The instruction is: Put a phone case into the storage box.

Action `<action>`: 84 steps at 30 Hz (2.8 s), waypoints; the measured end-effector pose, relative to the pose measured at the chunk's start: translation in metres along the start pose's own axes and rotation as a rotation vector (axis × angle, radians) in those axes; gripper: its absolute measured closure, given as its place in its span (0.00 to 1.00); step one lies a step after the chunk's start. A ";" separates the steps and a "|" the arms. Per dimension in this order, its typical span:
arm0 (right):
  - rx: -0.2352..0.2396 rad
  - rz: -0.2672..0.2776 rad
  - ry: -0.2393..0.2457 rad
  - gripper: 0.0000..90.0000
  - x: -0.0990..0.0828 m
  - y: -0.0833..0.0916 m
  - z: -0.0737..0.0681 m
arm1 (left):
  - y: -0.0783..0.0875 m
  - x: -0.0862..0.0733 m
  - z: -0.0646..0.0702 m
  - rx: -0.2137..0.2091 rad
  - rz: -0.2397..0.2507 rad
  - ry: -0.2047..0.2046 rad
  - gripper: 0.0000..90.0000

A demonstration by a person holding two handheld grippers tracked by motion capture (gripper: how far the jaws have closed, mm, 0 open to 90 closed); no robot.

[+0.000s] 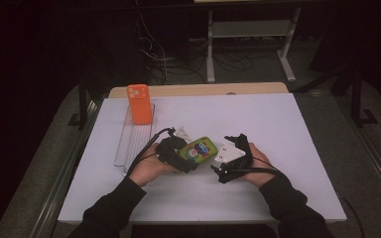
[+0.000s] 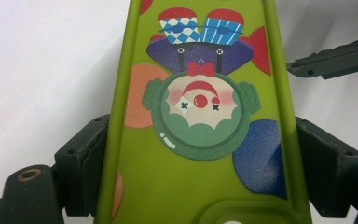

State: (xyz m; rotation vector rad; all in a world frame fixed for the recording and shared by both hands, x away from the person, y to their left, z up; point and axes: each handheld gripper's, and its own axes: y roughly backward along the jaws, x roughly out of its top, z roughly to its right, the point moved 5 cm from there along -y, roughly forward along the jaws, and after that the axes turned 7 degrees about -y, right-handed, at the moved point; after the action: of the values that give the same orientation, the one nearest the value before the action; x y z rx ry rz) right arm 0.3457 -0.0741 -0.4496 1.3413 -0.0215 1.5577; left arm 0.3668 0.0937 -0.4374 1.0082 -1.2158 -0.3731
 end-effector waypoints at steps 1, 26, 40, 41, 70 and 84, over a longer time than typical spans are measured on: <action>-0.009 0.004 0.010 0.00 0.000 0.000 -0.001 | 0.001 0.000 0.000 -0.001 -0.007 -0.008 0.17; -0.289 0.086 0.523 0.00 0.004 0.000 -0.018 | 0.002 -0.001 -0.001 -0.006 -0.026 -0.020 0.17; -0.377 0.102 0.694 0.25 0.011 0.000 -0.030 | 0.001 0.000 0.001 -0.012 -0.026 -0.033 0.17; -0.382 0.114 0.697 0.29 0.013 0.001 -0.031 | 0.001 0.000 0.002 -0.011 -0.027 -0.036 0.17; -0.361 0.103 0.820 0.84 0.012 -0.005 -0.049 | 0.003 0.005 0.006 -0.033 0.004 -0.049 0.17; -0.382 0.058 0.749 0.84 0.009 -0.006 -0.038 | 0.018 0.005 0.001 -0.020 0.084 -0.052 0.00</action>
State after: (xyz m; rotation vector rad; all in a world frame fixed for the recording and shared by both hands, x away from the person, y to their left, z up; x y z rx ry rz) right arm 0.3241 -0.0426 -0.4604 0.4196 0.1030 1.9043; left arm 0.3629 0.0995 -0.4195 0.9322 -1.2946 -0.3464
